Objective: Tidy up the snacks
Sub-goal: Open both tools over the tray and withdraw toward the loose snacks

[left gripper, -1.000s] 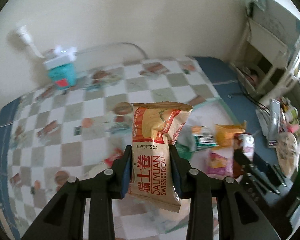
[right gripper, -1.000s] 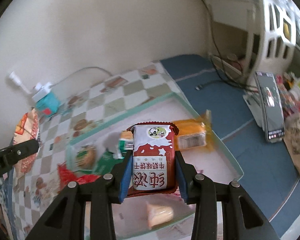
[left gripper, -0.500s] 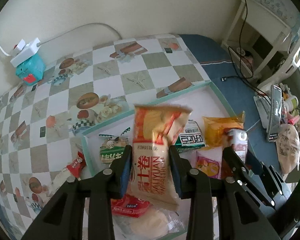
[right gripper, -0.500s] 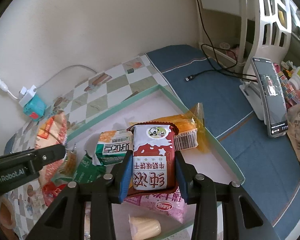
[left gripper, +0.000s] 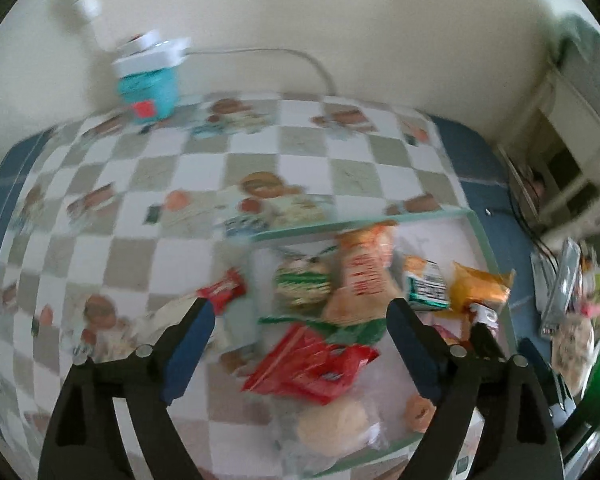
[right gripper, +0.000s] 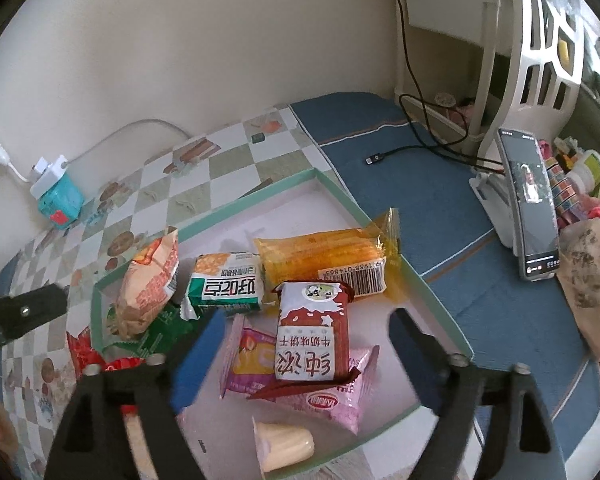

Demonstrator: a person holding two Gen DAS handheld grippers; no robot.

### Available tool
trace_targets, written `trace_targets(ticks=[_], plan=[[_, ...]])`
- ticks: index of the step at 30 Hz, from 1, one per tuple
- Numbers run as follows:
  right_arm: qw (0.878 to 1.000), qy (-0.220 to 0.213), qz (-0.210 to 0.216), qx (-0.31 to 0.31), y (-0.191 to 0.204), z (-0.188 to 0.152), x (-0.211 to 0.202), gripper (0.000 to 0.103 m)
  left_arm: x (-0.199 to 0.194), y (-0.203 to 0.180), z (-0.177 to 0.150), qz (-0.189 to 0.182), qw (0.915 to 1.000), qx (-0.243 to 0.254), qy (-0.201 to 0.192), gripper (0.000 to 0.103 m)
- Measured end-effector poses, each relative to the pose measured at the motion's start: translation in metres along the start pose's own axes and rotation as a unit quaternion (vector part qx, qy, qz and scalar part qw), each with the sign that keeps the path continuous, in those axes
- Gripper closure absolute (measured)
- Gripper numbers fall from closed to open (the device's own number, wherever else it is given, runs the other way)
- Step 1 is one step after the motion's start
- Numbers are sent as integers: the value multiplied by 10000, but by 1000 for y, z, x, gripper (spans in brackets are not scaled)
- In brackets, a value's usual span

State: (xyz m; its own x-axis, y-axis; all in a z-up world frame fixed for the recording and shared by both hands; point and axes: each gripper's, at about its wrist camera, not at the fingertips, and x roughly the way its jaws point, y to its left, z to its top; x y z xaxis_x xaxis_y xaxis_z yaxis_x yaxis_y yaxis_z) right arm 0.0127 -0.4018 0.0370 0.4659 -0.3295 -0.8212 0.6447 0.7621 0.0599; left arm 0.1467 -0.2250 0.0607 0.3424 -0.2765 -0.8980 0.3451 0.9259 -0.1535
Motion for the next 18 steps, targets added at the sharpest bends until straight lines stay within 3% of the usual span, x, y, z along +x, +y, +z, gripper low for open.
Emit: trace_targets(ticks=[2, 11, 18], plan=[[10000, -42, 5, -77, 4, -1, -6, 0, -5, 16, -8, 126, 9996, -263, -53, 8], [9994, -44, 78, -321, 35, -13, -32, 0, -25, 88, -44, 776, 9913, -1051, -181, 6], [9981, -53, 271, -551, 72, -30, -50, 0, -43, 135, -60, 842, 9853, -1446, -344, 2]])
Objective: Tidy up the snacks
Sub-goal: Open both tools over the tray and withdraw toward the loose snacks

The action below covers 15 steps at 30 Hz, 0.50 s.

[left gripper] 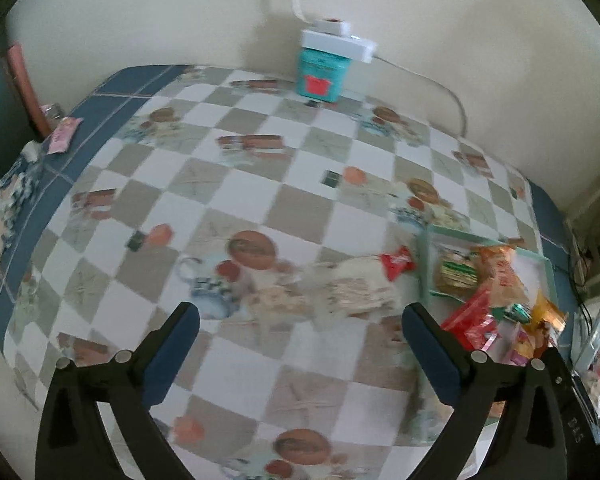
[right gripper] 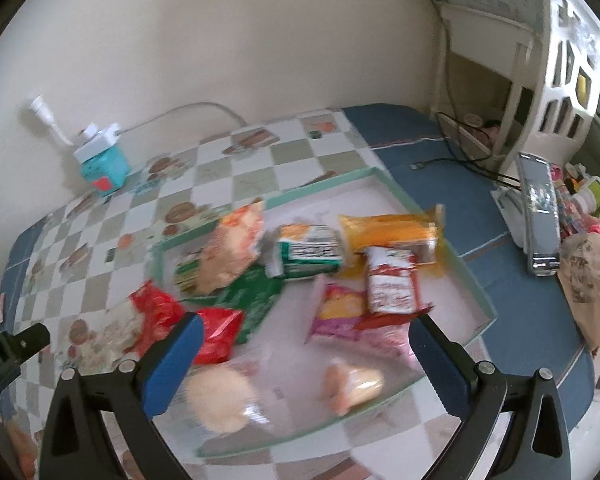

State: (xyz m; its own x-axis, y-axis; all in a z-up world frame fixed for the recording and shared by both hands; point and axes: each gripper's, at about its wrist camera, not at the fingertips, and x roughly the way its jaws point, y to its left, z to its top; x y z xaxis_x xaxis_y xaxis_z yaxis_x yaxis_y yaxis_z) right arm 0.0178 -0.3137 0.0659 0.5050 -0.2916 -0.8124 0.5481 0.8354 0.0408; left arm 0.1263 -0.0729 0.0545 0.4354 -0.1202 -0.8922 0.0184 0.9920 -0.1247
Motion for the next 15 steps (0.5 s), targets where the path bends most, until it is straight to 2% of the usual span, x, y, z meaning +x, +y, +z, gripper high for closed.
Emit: trace_targets(ticks=[7, 10, 15], plan=[[9987, -27, 400, -323, 43, -9, -11, 0, -1, 51, 8, 354, 9978, -534, -147, 2], [9972, 65, 519, -528, 63, -16, -8, 0, 0, 72, 10, 650, 9950, -730, -185, 2], [9937, 214, 677, -865, 93, -29, -2, 0, 13, 93, 8, 1053, 9909, -838, 49, 2]])
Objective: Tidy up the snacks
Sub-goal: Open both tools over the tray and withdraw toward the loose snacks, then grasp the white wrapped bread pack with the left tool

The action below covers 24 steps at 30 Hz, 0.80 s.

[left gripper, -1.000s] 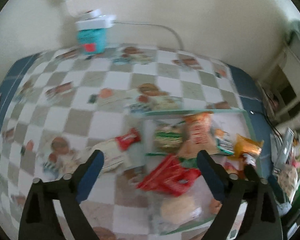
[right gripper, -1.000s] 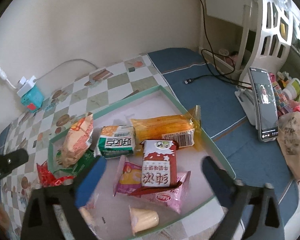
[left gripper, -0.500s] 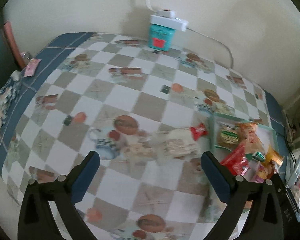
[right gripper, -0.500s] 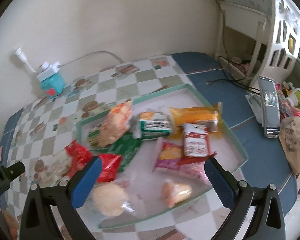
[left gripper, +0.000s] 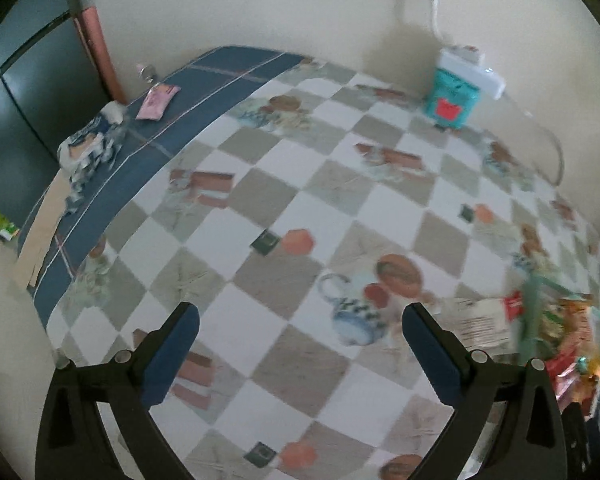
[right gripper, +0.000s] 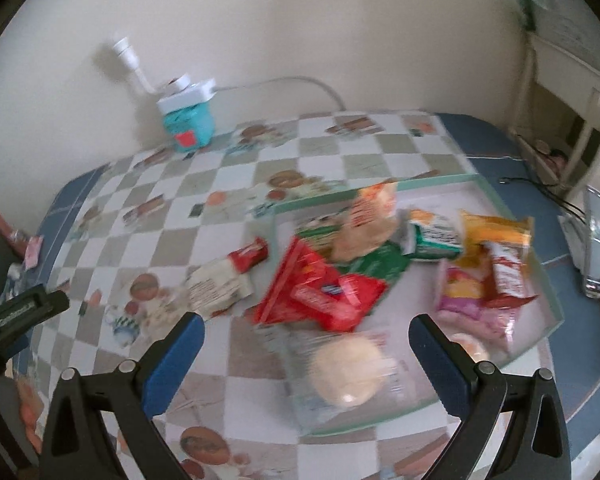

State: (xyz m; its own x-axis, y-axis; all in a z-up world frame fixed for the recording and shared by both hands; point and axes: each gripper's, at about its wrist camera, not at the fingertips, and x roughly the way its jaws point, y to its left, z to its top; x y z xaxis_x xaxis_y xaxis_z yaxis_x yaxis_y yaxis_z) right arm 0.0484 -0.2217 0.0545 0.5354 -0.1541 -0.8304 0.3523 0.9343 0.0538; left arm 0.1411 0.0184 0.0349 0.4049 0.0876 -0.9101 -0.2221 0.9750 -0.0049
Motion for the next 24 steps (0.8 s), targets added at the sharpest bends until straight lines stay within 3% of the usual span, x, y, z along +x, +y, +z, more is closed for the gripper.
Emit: trace_targets(ticks=[4, 13, 24], plan=[[9995, 146, 88, -254, 23, -7, 10, 0, 10, 10, 1, -35, 9998, -78, 167, 2], [9967, 387, 432, -565, 53, -21, 28, 0, 26, 36, 2, 499, 9983, -21, 306, 2], [9968, 273, 484, -581, 42, -18, 30, 0, 44, 41, 0, 123, 9981, -140, 581, 2]])
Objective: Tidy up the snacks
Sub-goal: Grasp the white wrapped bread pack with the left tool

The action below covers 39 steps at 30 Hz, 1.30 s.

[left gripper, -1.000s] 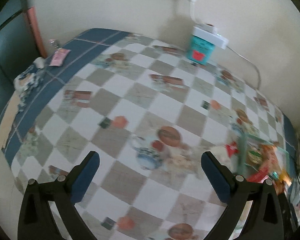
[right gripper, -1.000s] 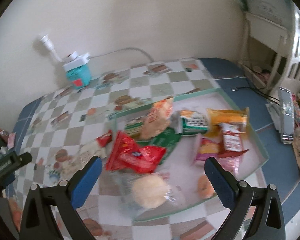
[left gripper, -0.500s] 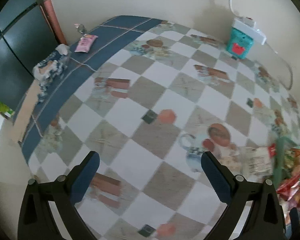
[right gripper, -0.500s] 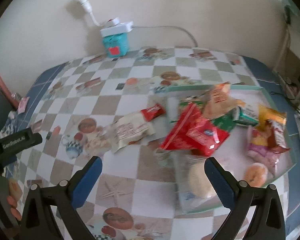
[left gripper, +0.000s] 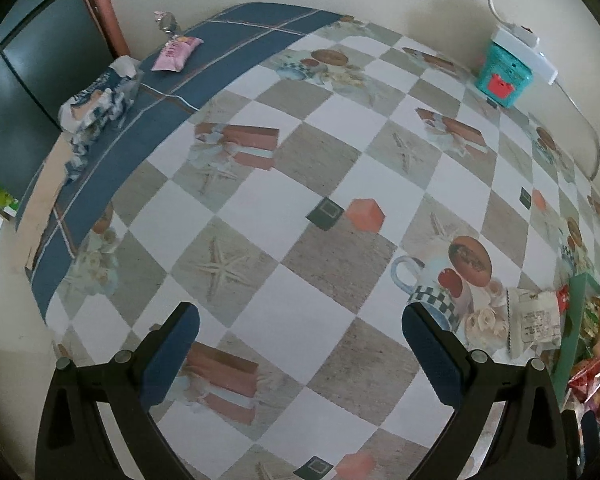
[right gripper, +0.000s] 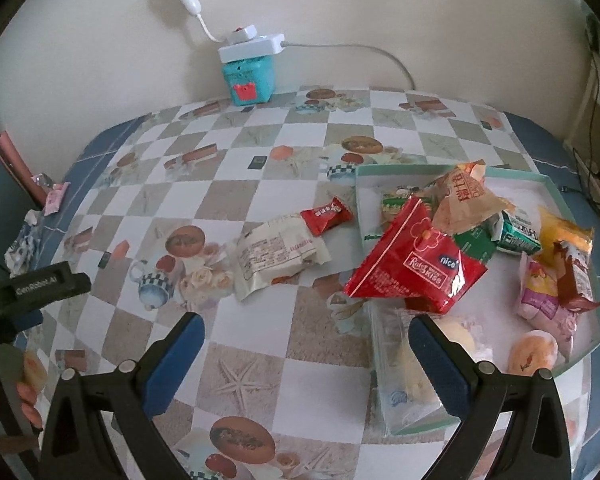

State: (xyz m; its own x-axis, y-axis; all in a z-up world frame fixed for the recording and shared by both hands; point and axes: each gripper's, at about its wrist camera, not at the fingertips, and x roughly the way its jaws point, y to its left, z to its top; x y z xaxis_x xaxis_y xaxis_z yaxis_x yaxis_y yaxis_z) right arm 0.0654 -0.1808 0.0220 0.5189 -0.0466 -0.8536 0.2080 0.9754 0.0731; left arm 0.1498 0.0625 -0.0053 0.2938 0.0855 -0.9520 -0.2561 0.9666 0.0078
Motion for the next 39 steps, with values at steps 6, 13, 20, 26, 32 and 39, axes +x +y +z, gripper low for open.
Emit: trace_targets(ticks=[6, 13, 20, 26, 32, 39], plan=[[9995, 46, 247, -178, 8, -4, 4, 0, 10, -11, -1, -14, 9997, 200, 152, 2], [9985, 140, 497, -176, 18, -6, 13, 0, 18, -21, -1, -265, 9988, 294, 284, 2], [9978, 336, 532, -195, 22, -10, 30, 0, 28, -17, 0, -275, 9985, 194, 427, 2], [9983, 361, 455, -42, 12, -8, 40, 0, 31, -20, 1, -345, 9981, 212, 464, 2], [9974, 332, 588, 241, -3, -4, 40, 3, 32, -33, 4, -437, 9972, 382, 464, 2], [9961, 98, 816, 326, -4, 9, 18, 3, 30, -51, 5, -552, 9960, 537, 462, 2]])
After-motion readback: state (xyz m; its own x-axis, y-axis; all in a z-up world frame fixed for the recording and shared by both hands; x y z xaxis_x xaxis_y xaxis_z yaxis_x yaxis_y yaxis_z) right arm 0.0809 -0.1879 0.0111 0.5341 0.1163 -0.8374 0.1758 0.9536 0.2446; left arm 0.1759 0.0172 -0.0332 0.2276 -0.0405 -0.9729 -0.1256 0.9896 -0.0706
